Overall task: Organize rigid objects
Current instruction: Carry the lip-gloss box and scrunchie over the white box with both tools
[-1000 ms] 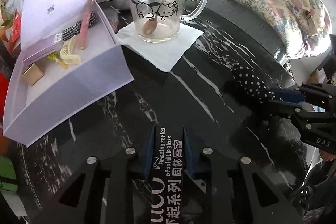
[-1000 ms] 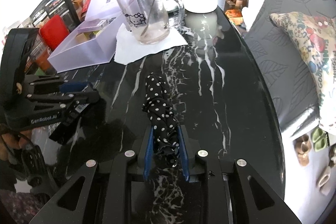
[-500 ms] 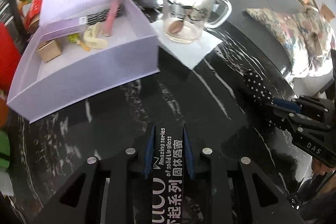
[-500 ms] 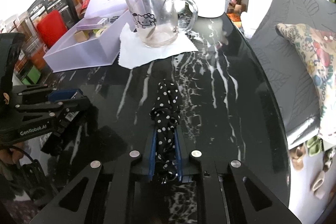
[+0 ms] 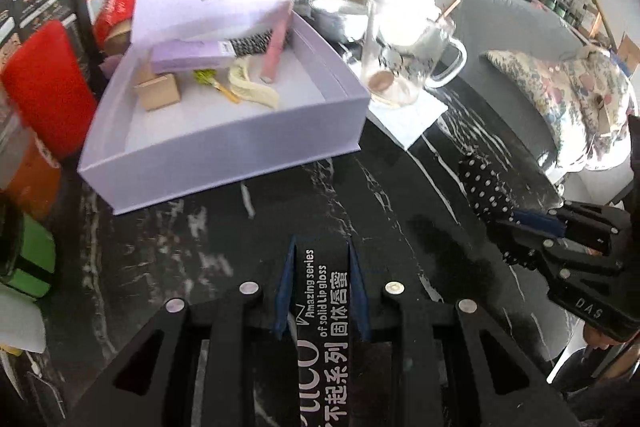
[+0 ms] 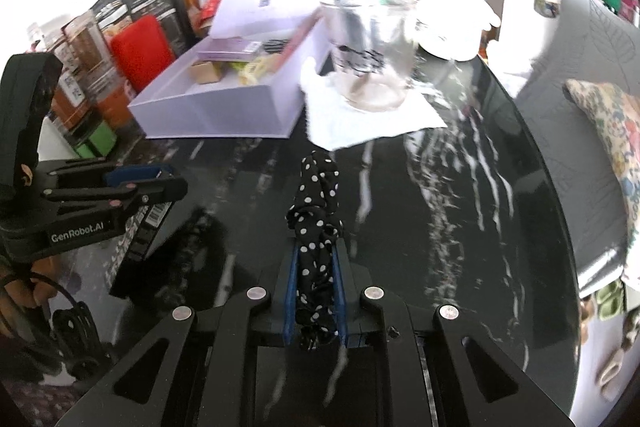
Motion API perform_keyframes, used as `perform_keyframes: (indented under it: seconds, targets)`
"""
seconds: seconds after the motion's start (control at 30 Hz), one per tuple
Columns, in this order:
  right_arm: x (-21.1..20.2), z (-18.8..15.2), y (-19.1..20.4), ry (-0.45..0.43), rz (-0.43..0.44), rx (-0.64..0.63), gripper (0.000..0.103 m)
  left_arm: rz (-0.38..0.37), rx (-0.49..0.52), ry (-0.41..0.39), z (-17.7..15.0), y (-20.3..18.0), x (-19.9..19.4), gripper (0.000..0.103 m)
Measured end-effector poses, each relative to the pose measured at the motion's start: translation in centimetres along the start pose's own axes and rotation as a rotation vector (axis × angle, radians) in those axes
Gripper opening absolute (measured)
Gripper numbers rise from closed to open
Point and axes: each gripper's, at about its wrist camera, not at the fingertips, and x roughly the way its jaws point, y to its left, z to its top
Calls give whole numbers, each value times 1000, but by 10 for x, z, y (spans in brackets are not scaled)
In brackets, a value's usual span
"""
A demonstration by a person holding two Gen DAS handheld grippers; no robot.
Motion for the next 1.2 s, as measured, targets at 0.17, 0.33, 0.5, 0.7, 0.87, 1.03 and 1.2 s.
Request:
perform_keyframes:
  seconds: [0.17, 0.33, 0.5, 0.7, 0.87, 1.03, 1.2]
  targets:
    - [-3, 6, 20, -20, 15, -25, 15, -8, 0, -50, 1, 7, -21, 26]
    - [-8, 11, 36, -40, 23, -50, 15, -17, 4, -97, 4, 11, -39, 26]
    - [-10, 16, 48, -52, 30, -67, 15, -16, -3, -135, 5, 21, -52, 26]
    - [-8, 22, 62, -55, 43, -93, 15, -13, -18, -164, 5, 32, -63, 26]
    - [-8, 31, 71, -70, 49, -112, 15, -11, -22, -203, 10, 40, -74, 26]
    - [-10, 46, 79, -93, 54, -136, 15, -11, -25, -244, 22, 46, -83, 26]
    - [-11, 64, 88, -118, 50, -166, 15, 0, -20, -293, 40, 53, -96, 26]
